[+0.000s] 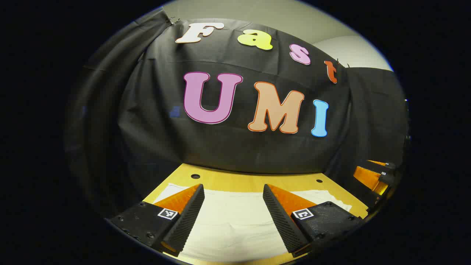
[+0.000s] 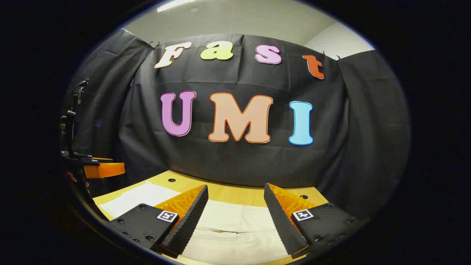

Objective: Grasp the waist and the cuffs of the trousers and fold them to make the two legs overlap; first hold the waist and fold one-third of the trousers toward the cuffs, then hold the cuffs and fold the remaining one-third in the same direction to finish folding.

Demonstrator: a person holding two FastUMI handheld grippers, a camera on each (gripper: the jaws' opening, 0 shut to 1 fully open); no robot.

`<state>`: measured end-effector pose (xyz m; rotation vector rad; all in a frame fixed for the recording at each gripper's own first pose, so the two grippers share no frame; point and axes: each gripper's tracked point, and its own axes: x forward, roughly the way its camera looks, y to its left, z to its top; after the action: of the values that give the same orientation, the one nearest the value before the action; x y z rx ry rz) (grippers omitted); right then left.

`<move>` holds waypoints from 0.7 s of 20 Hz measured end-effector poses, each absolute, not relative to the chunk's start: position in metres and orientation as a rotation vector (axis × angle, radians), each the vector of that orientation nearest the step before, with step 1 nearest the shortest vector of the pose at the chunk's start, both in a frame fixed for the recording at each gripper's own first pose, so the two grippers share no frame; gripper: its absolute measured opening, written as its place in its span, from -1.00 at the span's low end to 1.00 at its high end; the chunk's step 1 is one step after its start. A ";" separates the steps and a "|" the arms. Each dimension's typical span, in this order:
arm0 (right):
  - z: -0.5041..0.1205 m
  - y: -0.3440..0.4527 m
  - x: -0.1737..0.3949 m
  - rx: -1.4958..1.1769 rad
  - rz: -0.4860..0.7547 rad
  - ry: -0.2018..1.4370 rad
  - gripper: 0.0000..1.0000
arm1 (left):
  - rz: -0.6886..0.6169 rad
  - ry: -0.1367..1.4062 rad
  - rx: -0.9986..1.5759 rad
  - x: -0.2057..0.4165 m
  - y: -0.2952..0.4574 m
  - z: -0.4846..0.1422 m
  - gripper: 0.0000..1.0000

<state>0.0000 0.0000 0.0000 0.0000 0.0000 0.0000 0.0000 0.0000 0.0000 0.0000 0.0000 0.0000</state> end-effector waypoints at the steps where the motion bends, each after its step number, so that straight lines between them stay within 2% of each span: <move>1: 0.001 -0.002 0.001 0.000 -0.001 0.001 0.96 | 0.000 0.004 0.004 0.002 -0.002 0.000 0.94; 14: 0.000 -0.018 0.009 0.016 -0.009 0.011 0.96 | -0.002 0.012 0.039 0.010 -0.007 -0.001 0.94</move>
<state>0.0092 -0.0178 -0.0005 0.0157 0.0106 -0.0088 0.0101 -0.0067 -0.0013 0.0389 0.0115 -0.0019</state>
